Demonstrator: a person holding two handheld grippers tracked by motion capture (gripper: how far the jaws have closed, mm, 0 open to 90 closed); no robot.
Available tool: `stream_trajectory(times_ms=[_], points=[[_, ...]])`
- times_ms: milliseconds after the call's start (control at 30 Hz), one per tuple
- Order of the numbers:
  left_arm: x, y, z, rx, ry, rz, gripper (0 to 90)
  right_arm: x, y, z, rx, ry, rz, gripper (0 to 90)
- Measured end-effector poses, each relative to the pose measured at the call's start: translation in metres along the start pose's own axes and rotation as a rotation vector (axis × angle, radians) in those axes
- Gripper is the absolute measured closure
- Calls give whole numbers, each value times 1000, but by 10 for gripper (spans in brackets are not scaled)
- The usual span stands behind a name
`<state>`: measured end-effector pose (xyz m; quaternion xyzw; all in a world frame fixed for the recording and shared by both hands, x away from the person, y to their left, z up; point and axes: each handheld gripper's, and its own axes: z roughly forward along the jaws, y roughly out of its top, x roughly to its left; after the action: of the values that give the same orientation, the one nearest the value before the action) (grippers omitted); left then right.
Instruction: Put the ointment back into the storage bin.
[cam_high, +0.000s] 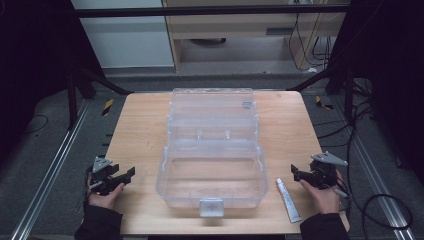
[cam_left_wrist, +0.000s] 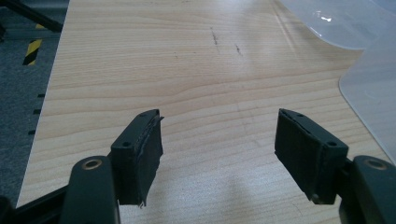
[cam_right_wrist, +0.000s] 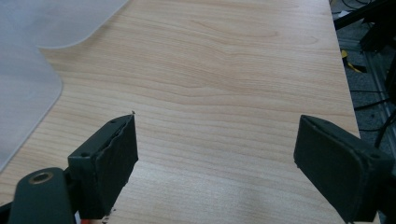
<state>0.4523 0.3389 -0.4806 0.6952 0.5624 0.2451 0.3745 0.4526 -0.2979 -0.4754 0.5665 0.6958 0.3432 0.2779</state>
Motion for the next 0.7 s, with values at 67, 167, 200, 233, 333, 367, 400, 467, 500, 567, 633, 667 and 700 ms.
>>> stream_trajectory(times_ms=[67,167,200,233,333,367,400,467,500,567,633,667,700], points=[[0,0,0,-1,2,-1,318,1,1,-2,1,8,11,144],[1,0,-1,4,3,0,318,3,5,-8,12,23,21,186],[1,0,-1,4,3,0,319,3,5,-8,12,23,21,186],[1,-1,-1,6,2,2,319,4,6,-9,17,31,25,195],[0,0,-1,2,0,6,320,9,9,-13,33,45,24,236],[0,0,-1,3,-1,7,320,11,11,-15,46,53,24,239],[-1,0,-1,4,-1,9,320,14,13,-18,58,56,15,248],[-1,0,-1,6,0,12,320,15,13,-19,66,59,14,249],[-1,0,-1,9,4,16,320,16,14,-20,75,63,1,257],[-1,0,-1,12,5,14,320,18,15,-26,102,55,-26,263],[-1,0,-1,12,5,12,320,19,16,-28,109,55,-32,264],[-1,0,-1,15,6,12,320,19,17,-30,109,56,-34,264],[-2,0,0,17,5,11,320,19,18,-33,117,62,-31,264]])
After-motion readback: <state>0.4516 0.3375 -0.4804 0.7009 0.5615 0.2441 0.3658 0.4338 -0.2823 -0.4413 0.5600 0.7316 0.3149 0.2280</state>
